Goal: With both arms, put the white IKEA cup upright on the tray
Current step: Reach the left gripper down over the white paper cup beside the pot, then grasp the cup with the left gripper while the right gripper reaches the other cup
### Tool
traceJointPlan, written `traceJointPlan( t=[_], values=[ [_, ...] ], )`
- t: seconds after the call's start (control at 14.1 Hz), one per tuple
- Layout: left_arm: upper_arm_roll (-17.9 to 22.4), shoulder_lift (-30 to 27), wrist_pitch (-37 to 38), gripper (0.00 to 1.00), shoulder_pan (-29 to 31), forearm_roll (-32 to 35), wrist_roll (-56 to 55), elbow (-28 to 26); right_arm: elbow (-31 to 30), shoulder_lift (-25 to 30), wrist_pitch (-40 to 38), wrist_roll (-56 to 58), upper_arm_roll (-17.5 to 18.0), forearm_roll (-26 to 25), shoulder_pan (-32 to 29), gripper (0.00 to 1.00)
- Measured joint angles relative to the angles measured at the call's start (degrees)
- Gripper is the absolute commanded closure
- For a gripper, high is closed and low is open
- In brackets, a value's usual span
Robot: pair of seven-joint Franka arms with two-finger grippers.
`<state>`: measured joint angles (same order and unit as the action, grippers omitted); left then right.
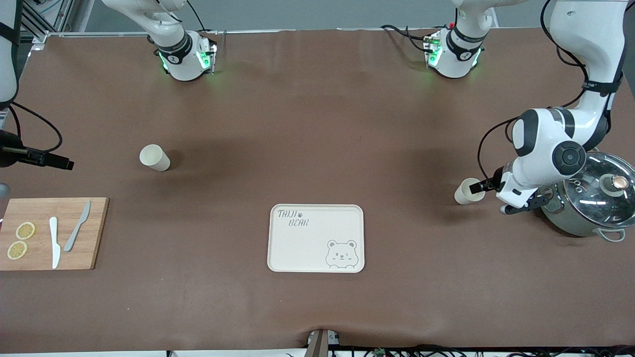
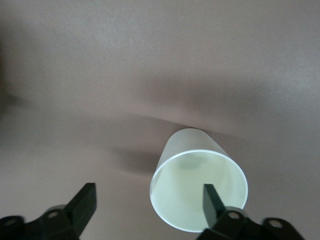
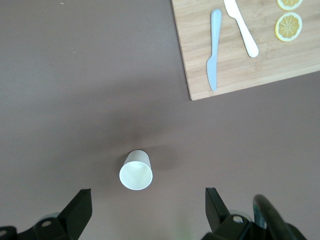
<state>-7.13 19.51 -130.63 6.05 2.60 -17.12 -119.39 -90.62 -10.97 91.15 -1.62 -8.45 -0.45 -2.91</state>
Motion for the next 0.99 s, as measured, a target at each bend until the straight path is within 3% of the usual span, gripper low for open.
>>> traceJointPlan(
  t=[0.07,0.14,0.21,0.28,0.35,0.71,0.99],
  values=[
    [0.0,0.4,0.0,0.29,0.0,0.0,0.0,0.0,-0.5,-0.1,0.0,0.0,0.0,0.0,-0.8,0.00],
    [0.0,0.8,0.0,0.42,0.0,0.0,0.0,0.0,-0.9,-0.2,0.1,0.0,0.0,0.0,-1.6,0.00],
    [0.0,1.1,0.0,0.72,0.1,0.0,0.0,0.0,-1.2,-0.4,0.1,0.0,0.0,0.0,-2.4,0.00],
    [0.0,1.3,0.0,0.88,0.2,0.0,0.0,0.0,-1.7,-0.4,0.1,0.0,0.0,0.0,-2.9,0.00],
    [0.0,1.5,0.0,0.97,0.3,0.0,0.0,0.0,-2.3,-0.4,0.1,0.0,0.0,0.0,-3.3,0.00],
    [-0.5,1.8,0.0,1.00,0.2,-0.2,0.1,0.7,-7.1,0.4,1.6,0.0,0.0,0.1,-3.4,0.00],
    [-1.6,1.7,0.1,1.00,0.0,-0.1,0.1,1.3,-13.4,1.0,8.7,0.0,0.0,0.2,-3.4,0.00]
  ],
)
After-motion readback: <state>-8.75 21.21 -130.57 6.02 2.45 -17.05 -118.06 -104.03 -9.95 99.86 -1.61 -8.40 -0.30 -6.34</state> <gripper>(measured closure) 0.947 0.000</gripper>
